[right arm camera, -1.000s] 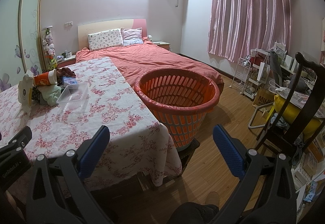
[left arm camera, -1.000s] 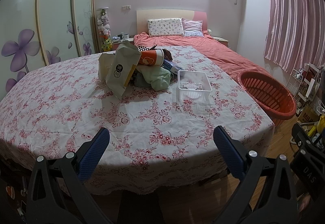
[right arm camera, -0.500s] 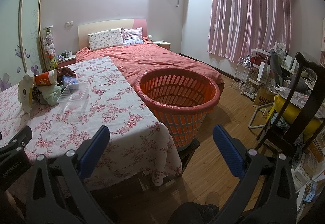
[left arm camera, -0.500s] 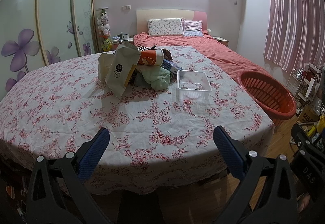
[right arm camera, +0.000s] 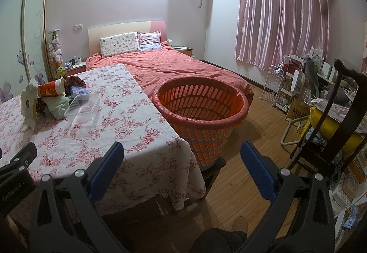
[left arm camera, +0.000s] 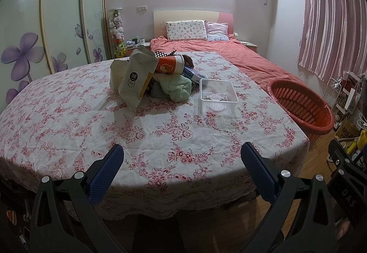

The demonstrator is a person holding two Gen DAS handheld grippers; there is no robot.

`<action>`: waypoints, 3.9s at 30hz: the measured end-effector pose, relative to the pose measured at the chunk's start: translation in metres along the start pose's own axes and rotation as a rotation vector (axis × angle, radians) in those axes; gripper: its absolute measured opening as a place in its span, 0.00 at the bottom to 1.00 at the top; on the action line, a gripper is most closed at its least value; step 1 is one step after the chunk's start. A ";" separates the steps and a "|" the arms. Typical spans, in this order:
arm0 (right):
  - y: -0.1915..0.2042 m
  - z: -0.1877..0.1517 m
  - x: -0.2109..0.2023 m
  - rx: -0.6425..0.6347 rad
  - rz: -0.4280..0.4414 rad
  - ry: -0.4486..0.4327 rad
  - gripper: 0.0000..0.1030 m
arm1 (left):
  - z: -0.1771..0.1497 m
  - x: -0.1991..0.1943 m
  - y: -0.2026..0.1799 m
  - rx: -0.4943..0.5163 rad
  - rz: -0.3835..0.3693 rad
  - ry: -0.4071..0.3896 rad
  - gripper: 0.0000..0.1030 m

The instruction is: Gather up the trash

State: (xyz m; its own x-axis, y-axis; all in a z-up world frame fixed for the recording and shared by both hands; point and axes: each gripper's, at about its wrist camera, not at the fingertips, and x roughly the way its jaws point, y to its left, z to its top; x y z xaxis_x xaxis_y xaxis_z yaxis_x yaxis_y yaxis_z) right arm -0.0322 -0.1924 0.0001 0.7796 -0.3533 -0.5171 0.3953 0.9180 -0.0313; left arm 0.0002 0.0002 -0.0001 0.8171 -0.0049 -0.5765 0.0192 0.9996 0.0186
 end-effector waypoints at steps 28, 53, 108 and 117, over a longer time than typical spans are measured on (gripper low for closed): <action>0.036 0.027 0.031 -0.012 0.146 0.008 0.96 | 0.012 0.020 0.029 -0.065 -0.005 0.024 0.98; 0.183 0.051 0.150 -0.110 0.261 0.220 0.96 | 0.046 0.081 0.121 -0.202 0.057 0.055 0.98; 0.137 0.061 0.149 -0.063 0.301 0.241 0.72 | 0.101 0.135 0.100 -0.121 0.026 0.005 0.23; 0.124 0.076 0.132 -0.043 0.333 0.190 0.71 | 0.113 0.101 0.096 -0.113 -0.095 -0.070 0.19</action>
State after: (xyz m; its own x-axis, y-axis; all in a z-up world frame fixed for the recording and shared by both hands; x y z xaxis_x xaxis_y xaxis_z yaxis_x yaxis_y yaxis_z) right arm 0.1568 -0.1387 -0.0072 0.7564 0.0017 -0.6542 0.1115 0.9850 0.1315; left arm 0.1499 0.0927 0.0353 0.8530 -0.0972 -0.5127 0.0364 0.9912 -0.1274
